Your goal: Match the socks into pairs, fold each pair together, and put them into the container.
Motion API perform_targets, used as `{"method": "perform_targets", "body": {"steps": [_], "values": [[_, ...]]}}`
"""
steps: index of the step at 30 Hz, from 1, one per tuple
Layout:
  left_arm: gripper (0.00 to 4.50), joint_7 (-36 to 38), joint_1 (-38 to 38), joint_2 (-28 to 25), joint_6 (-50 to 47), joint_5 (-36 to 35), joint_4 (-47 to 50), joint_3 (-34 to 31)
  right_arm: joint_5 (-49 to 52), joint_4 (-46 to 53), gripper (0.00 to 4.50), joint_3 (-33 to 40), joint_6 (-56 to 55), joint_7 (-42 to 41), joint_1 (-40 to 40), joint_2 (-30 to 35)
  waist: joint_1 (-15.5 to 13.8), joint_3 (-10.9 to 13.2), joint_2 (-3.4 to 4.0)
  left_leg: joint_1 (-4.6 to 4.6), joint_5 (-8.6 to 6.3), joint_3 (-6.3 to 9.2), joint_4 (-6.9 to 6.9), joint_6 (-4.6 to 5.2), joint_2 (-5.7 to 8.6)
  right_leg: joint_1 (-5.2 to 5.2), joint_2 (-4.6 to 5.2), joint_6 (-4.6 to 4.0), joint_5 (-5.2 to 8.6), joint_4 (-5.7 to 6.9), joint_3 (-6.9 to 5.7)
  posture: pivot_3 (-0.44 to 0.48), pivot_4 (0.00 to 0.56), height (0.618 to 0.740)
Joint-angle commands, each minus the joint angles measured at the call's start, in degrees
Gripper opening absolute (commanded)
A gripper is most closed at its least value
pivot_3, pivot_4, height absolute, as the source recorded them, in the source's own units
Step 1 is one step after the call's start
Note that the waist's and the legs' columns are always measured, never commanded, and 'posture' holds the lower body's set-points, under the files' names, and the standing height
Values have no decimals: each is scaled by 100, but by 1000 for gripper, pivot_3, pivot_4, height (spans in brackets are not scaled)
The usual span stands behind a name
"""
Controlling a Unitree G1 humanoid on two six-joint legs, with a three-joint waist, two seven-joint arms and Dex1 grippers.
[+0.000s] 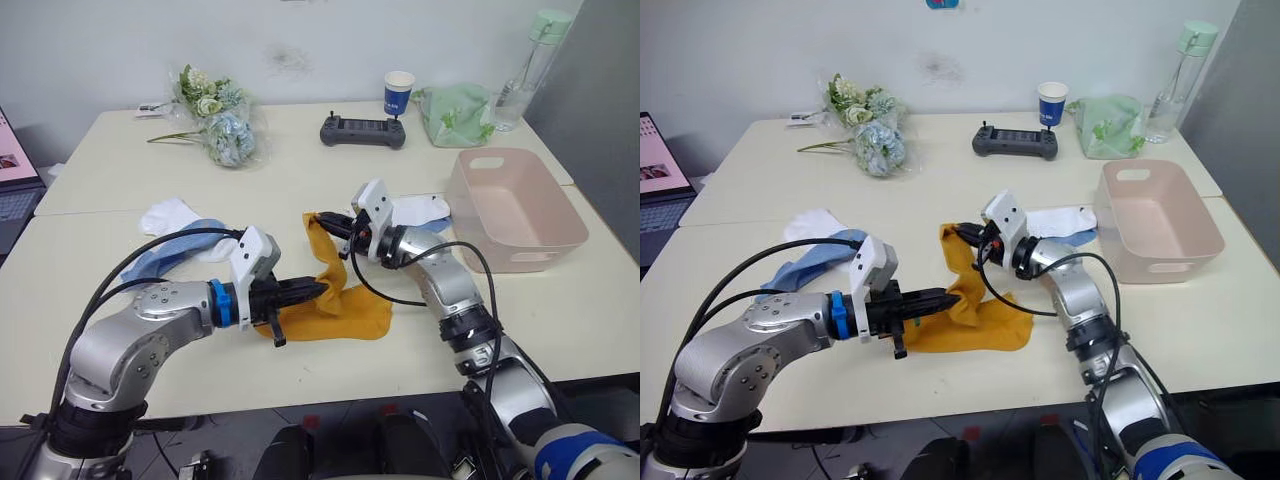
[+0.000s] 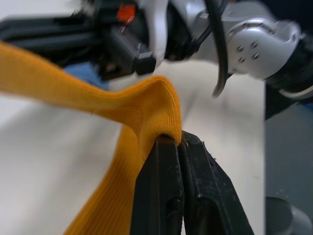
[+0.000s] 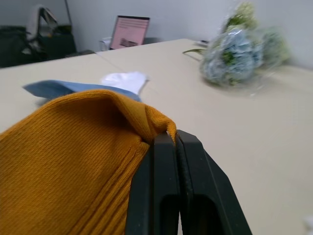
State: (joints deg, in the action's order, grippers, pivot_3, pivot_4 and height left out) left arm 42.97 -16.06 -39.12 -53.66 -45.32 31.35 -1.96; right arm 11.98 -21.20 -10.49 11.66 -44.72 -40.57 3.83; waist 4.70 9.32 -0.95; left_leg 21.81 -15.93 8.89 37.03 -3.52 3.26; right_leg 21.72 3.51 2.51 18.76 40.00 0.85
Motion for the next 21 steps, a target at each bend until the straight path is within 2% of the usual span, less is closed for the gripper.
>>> {"method": "perform_targets", "body": {"steps": [1,5,8,15,19,21], "values": [[43,-268,-239,108,-306,-345,84,-127,339,578,0,-245,495,-409,179,-133,-2,0,0,0,0,1,0,0,0,-1,0,0,0,0,-1,0,150,740],[43,-219,-161,-14,-329,-225,-22,63,334,806,0,-325,743,-323,390,-153,-11,0,0,1,0,2,2,0,3,-2,1,0,0,0,-2,0,150,740],[641,-193,-65,-30,-122,-60,-111,132,384,862,691,-149,876,-144,449,-128,-10,0,0,-1,0,1,0,0,2,-1,0,0,0,0,0,0,150,740],[2771,331,-92,-410,207,104,-513,-24,539,1132,3081,518,981,-107,651,687,-93,0,0,2,0,-3,1,0,6,0,3,0,0,-4,1,0,150,740],[4032,287,-477,-293,649,427,-1127,-96,619,1707,4489,674,1217,-97,968,1130,-148,0,0,2,0,-3,-1,1,2,1,2,0,0,-4,0,0,150,740],[4489,399,-624,-333,833,533,-1369,-168,589,2029,4500,694,1260,-122,1191,1386,-150,0,0,2,0,-4,-1,1,3,1,2,0,0,-3,0,0,150,740]]}}
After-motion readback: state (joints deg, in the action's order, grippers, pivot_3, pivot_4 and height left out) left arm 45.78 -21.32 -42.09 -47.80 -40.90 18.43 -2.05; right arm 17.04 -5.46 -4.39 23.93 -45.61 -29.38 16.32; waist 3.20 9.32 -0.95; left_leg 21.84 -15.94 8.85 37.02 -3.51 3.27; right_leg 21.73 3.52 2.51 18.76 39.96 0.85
